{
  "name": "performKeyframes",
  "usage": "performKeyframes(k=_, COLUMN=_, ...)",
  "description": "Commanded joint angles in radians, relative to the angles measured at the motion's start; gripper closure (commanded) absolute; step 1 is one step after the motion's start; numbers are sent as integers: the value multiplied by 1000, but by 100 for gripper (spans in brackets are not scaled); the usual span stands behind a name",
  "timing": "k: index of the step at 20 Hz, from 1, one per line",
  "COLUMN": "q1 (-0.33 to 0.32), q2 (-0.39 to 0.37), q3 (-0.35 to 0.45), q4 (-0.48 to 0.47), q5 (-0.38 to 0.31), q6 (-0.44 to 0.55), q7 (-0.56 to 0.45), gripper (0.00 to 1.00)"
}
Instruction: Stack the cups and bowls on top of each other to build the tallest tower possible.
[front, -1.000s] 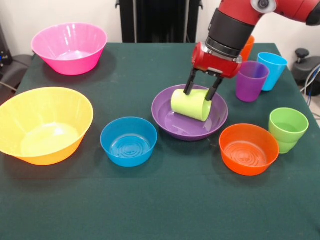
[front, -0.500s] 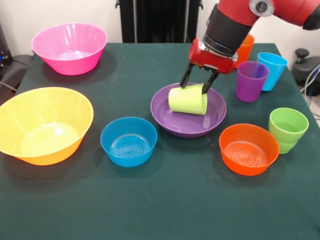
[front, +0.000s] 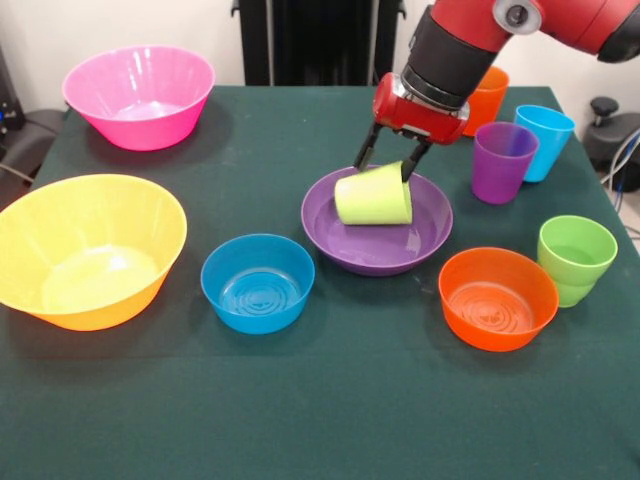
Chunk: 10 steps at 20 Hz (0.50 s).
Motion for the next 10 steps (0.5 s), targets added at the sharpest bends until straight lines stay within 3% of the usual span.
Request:
performKeyframes(k=1, q1=-27, q2=50, q3=14, q4=-73, q5=65, q6=-53, q7=336, gripper=0)
performKeyframes(k=7, q1=-37, q2=61, q3=-13, q4=-91, q5=65, q6=-21, q7=325, gripper=0)
performKeyframes(k=10, q1=-54, q2=81, q3=-64, q4=-96, q5=51, q6=-24, q7=317, gripper=0)
